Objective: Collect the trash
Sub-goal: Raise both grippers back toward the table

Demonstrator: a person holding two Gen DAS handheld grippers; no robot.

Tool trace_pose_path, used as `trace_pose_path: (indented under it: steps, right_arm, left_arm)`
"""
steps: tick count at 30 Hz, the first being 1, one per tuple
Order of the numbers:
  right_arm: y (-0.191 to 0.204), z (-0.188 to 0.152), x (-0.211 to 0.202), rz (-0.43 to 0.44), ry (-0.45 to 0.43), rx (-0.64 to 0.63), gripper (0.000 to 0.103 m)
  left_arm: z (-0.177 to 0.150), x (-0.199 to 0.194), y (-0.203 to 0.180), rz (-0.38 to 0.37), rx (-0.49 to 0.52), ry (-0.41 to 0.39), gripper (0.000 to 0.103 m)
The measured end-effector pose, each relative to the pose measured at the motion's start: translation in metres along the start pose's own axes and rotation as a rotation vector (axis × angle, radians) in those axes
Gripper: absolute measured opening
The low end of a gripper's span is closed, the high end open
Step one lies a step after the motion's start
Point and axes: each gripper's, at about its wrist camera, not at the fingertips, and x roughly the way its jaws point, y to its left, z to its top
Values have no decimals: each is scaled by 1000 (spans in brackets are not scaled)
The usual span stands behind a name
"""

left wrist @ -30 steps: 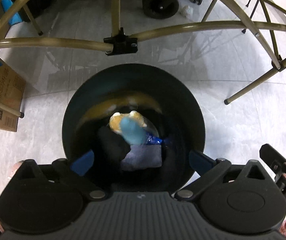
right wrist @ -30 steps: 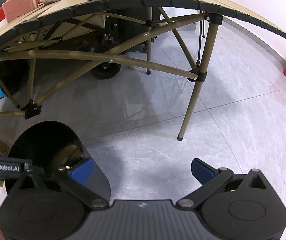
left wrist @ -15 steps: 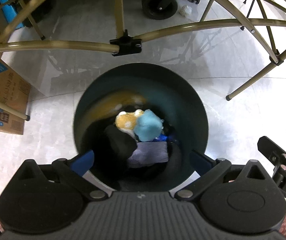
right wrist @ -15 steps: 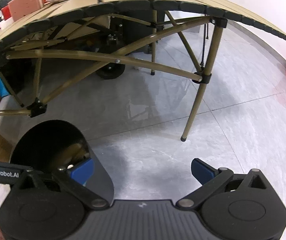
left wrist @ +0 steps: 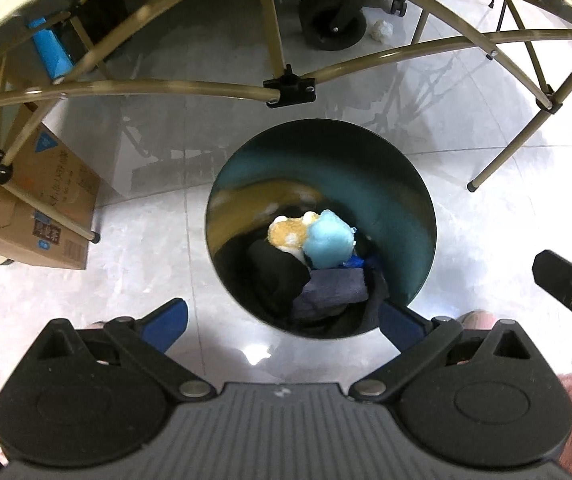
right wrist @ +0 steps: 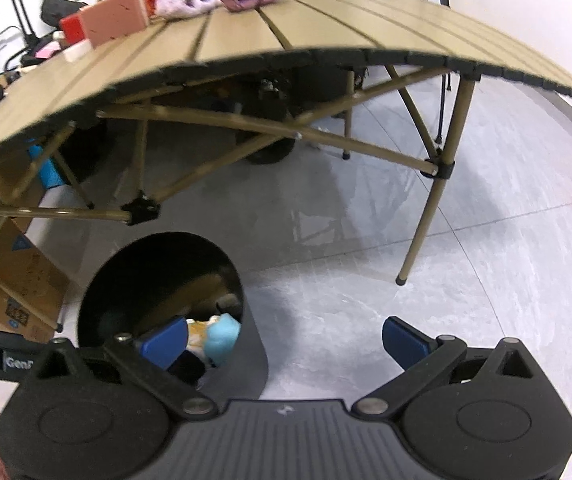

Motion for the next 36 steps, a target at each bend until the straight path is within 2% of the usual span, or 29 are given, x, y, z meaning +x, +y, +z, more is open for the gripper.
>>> trace_pose_path:
  steps: [8,18,36]
  right_arm:
    - [7,-8,-35,17,-40,-38,103]
    - [15,3,-76,43,-143,-66,103]
    - [21,60,-120,69,-341,-51,103]
  left_arm:
    - [-17,-35,7,9,18,-64,103]
    - [-18,-87,21,33,7,-197,103]
    - [23,-150,45,46,-71,-403,103]
